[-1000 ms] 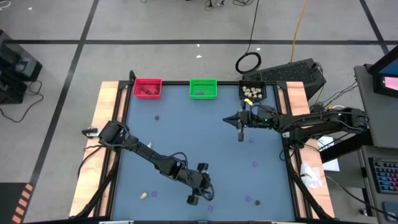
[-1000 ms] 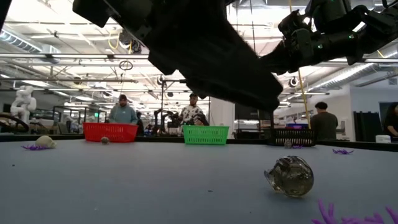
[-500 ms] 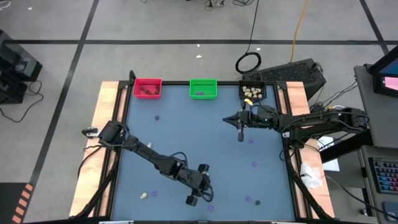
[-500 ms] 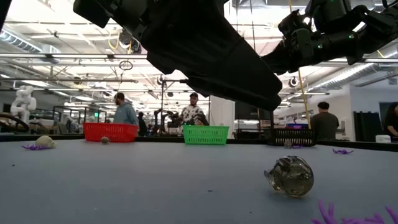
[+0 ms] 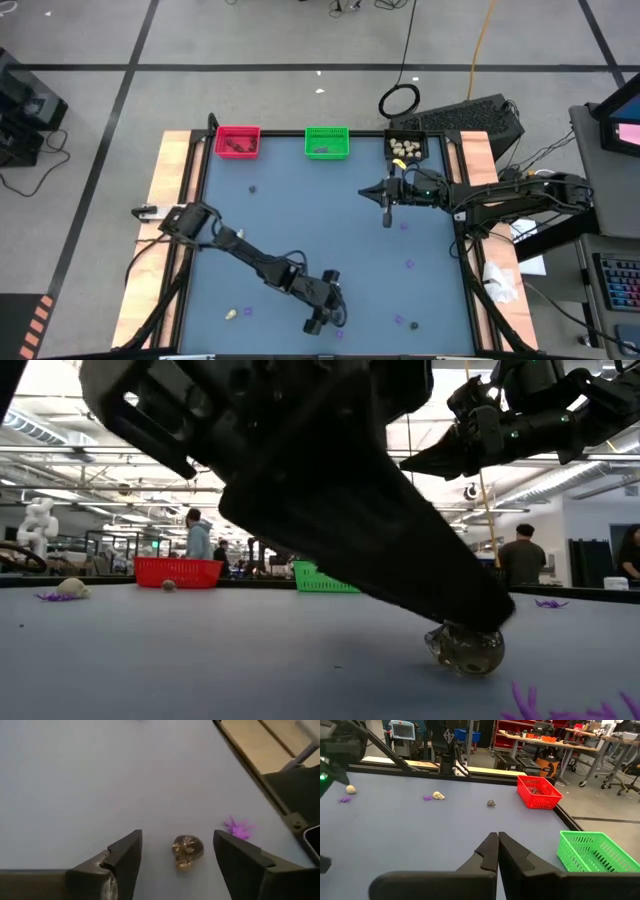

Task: Sort Halloween decoration
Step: Put the black skull toy into the red bin

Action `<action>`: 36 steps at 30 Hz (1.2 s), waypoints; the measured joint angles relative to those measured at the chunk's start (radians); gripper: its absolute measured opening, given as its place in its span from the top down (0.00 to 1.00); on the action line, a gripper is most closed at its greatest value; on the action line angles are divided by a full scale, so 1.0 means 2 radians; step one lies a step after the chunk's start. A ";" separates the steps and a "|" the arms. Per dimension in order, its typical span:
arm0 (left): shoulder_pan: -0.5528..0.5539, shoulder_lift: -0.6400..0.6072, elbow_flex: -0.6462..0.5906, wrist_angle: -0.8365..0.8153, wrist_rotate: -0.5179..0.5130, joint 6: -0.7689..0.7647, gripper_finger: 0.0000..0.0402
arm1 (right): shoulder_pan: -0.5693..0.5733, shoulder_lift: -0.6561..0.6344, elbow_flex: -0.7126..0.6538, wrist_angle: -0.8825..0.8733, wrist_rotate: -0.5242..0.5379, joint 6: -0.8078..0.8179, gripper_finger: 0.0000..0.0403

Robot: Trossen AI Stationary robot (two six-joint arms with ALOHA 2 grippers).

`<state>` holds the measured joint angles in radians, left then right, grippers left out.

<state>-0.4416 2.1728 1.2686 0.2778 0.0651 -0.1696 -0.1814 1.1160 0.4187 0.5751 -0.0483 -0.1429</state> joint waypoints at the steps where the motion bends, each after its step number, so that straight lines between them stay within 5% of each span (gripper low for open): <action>1: 0.000 0.003 0.003 0.004 0.007 0.000 0.40 | 0.000 0.000 0.000 0.000 0.000 0.000 1.00; 12: 0.007 0.006 0.004 -0.007 0.018 0.036 0.40 | 0.000 0.000 0.000 -0.001 0.000 0.000 1.00; 29: 0.008 0.006 0.004 -0.012 0.016 0.024 0.59 | 0.000 0.000 0.000 -0.001 0.000 0.000 1.00; 36: 0.009 0.006 0.004 -0.012 -0.030 0.009 0.61 | 0.000 0.000 0.000 -0.001 0.000 0.000 1.00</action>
<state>-0.4232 2.1853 1.2762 0.2539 0.0051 -0.1516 -0.1817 1.1160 0.4187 0.5724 -0.0483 -0.1429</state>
